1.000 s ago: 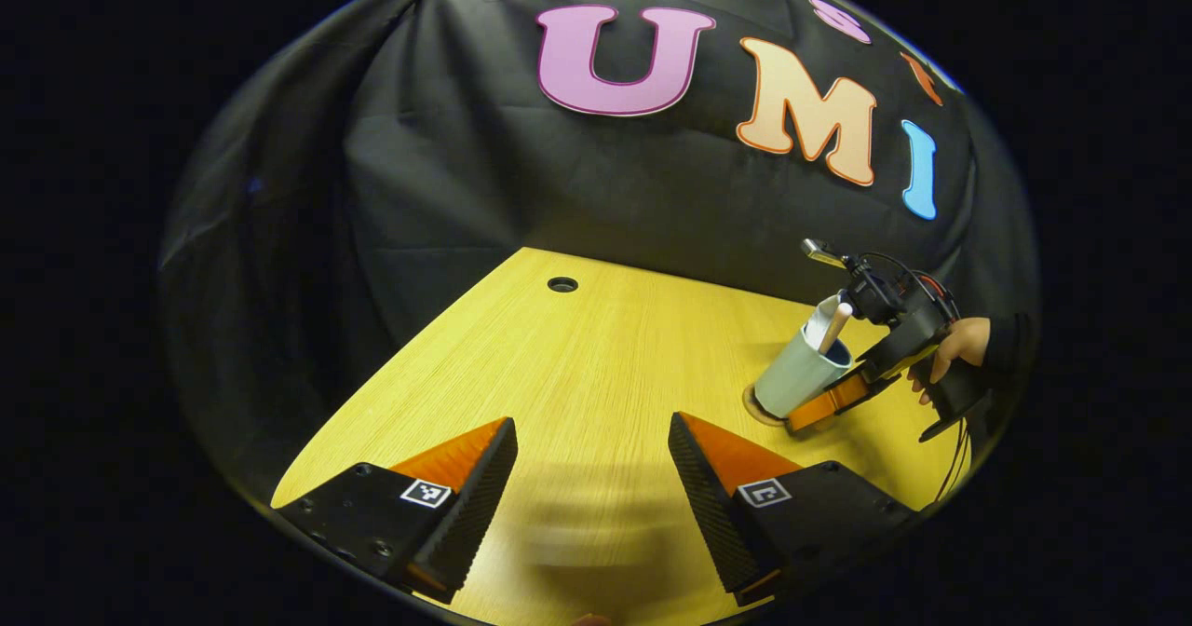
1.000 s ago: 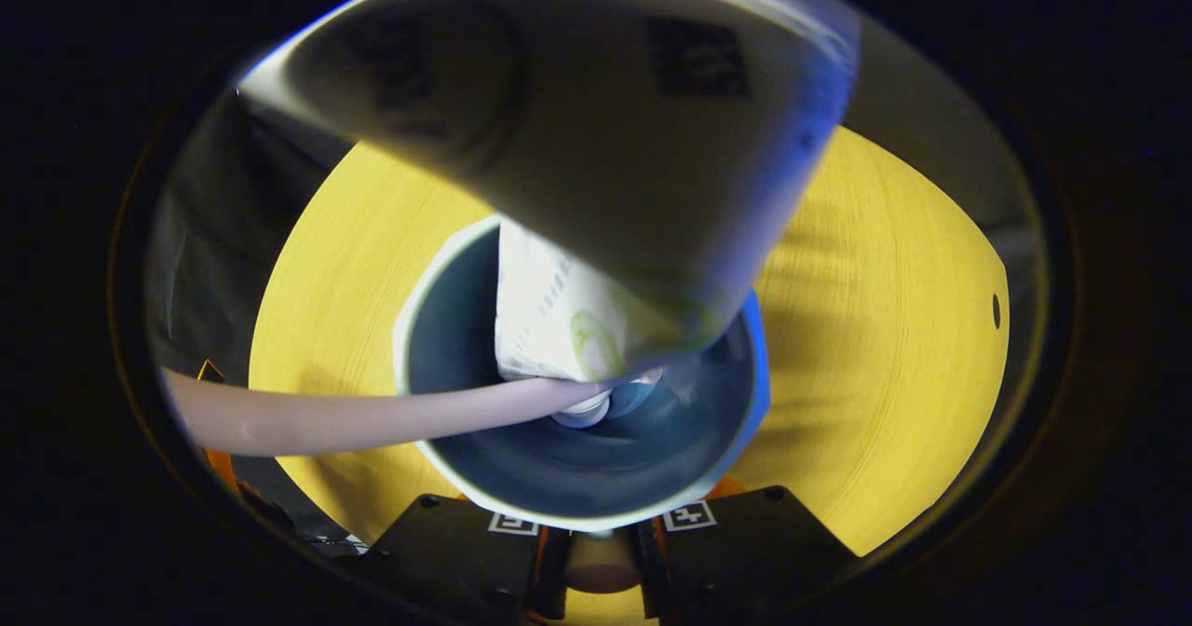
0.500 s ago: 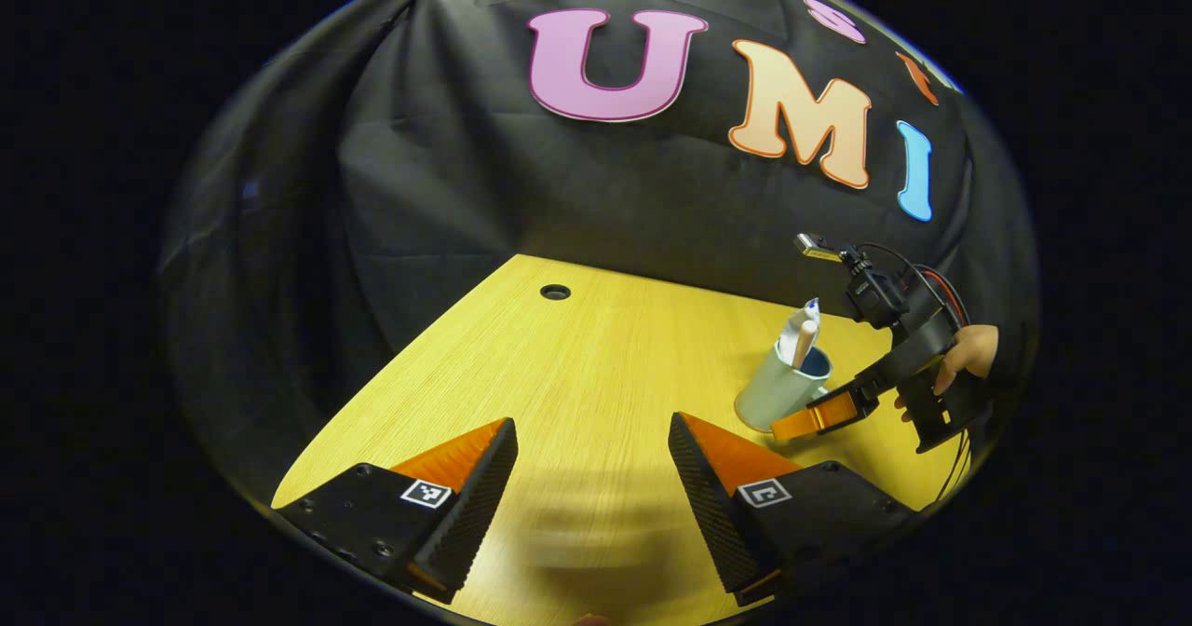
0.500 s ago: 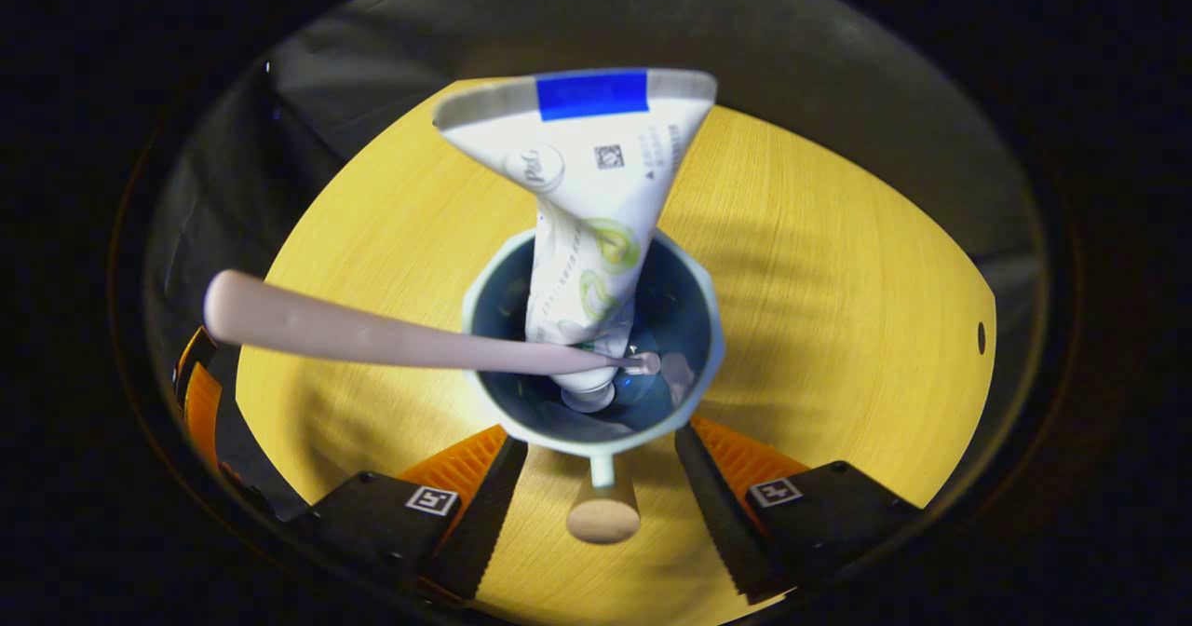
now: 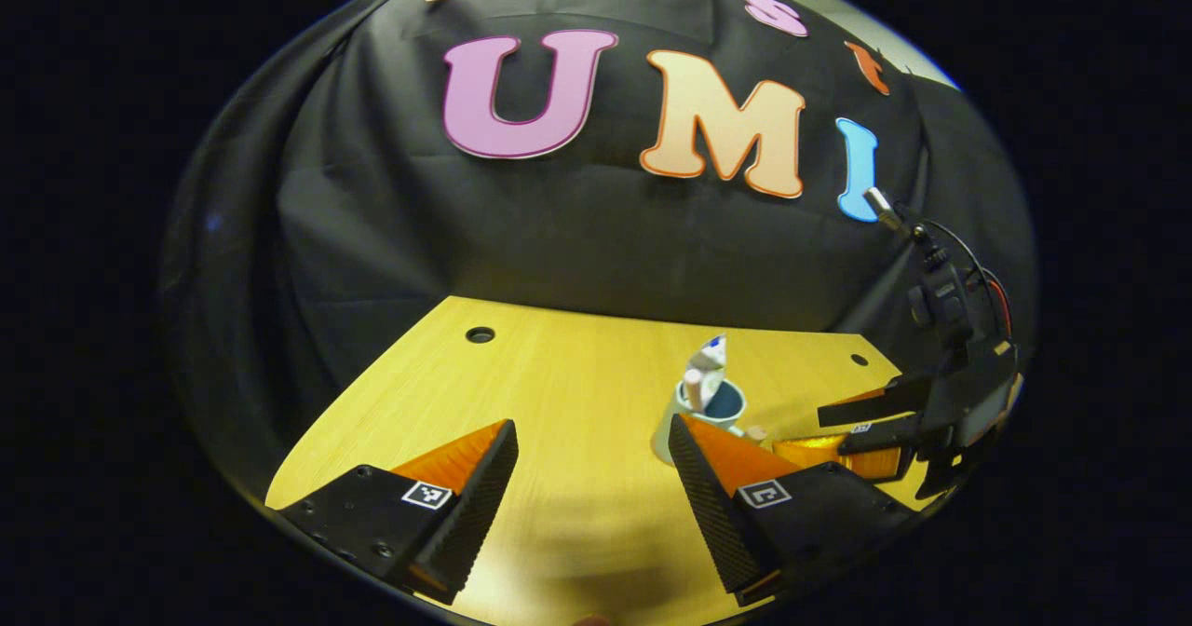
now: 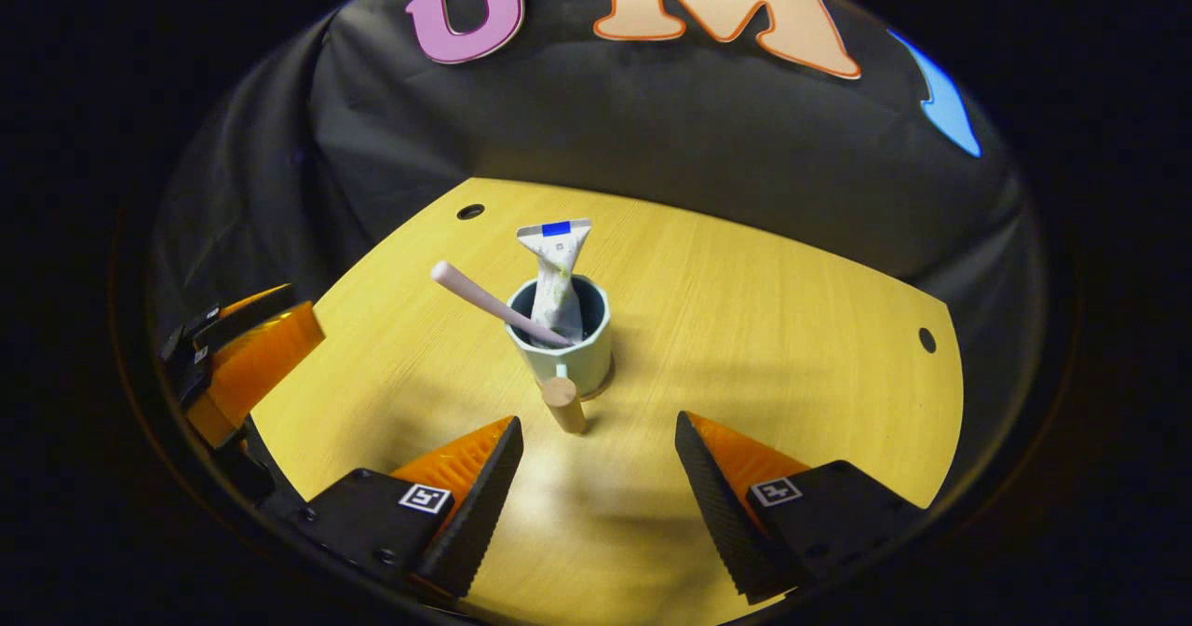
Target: Put the toothbrush and toothpaste on the desktop into the cup, then pick up the cup and place it on the coaster on the desktop.
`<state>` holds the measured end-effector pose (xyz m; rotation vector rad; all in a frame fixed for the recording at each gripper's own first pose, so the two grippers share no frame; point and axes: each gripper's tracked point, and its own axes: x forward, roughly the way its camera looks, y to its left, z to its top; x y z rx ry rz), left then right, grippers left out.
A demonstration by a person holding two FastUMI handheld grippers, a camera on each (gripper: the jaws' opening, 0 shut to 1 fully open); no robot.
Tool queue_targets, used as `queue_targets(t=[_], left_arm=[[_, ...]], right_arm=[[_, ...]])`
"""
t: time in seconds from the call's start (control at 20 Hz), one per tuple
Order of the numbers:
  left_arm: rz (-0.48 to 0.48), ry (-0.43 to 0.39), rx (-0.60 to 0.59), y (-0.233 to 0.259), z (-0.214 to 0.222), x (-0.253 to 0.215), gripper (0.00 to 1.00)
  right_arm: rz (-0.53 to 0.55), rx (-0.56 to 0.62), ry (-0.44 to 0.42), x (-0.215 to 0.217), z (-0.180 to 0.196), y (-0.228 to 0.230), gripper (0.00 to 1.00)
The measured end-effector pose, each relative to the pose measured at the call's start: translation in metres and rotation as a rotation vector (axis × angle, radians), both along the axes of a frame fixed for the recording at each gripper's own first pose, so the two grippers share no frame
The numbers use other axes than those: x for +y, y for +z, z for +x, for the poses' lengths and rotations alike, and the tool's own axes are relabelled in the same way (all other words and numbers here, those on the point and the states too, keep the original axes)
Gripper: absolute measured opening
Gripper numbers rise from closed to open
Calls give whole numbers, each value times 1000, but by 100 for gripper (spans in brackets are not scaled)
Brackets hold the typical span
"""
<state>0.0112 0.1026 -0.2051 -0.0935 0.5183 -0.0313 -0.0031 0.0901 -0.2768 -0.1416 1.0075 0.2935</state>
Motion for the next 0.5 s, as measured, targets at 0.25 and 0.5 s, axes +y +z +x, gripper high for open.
queue_targets(t=[0.25,0.5], left_arm=[[-5,-65,-49,25,6,-52,95],[8,-84,-135,61,3,-89,95]], right_arm=[[61,-216,-43,-30,-12,67,100],[146,-507,-146,-61,-12,141,99]])
